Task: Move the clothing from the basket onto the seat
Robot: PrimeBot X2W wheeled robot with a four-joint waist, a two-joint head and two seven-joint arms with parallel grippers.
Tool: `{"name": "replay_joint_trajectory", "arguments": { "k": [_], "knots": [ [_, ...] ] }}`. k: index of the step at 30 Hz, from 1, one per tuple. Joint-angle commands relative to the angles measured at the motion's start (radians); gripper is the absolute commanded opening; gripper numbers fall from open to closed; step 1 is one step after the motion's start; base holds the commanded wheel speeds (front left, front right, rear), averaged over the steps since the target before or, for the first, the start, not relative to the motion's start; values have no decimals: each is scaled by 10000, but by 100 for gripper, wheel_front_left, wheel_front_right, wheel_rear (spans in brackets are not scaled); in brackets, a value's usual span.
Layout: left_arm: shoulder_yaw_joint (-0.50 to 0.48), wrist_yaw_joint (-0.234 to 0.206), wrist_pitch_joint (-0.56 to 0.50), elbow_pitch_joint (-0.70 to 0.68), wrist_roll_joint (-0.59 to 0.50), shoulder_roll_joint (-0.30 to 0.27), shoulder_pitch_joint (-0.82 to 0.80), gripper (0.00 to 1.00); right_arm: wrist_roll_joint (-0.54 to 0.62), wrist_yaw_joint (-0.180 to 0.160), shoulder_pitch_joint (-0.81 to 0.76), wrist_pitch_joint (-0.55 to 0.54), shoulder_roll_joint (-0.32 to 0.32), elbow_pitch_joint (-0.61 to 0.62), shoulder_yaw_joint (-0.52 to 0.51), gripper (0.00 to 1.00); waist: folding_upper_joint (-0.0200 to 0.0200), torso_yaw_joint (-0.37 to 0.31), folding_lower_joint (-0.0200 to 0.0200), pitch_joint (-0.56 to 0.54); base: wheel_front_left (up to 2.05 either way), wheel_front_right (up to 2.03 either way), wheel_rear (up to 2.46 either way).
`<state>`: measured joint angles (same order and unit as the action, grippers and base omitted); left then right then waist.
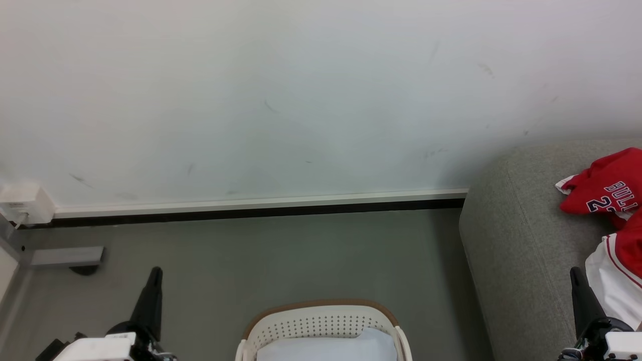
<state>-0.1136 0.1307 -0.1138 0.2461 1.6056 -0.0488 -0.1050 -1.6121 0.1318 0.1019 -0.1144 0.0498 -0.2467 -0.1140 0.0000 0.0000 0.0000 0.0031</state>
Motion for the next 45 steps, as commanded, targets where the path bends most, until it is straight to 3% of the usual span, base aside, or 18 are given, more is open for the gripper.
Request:
{"name": "replay_joint_trajectory", "arguments": {
  "k": [1,45],
  "knots": [
    [-33,19,-44,-30,132,-18,-70,0,-9,-21,119,-32,0,39,-44,0,0,0,0,0,0,0,0],
    [-30,18,-42,-31,134,-18,-68,0,-4,-21,120,-37,-2,39,-47,0,0,0,0,0,0,0,0]
  ]
}}
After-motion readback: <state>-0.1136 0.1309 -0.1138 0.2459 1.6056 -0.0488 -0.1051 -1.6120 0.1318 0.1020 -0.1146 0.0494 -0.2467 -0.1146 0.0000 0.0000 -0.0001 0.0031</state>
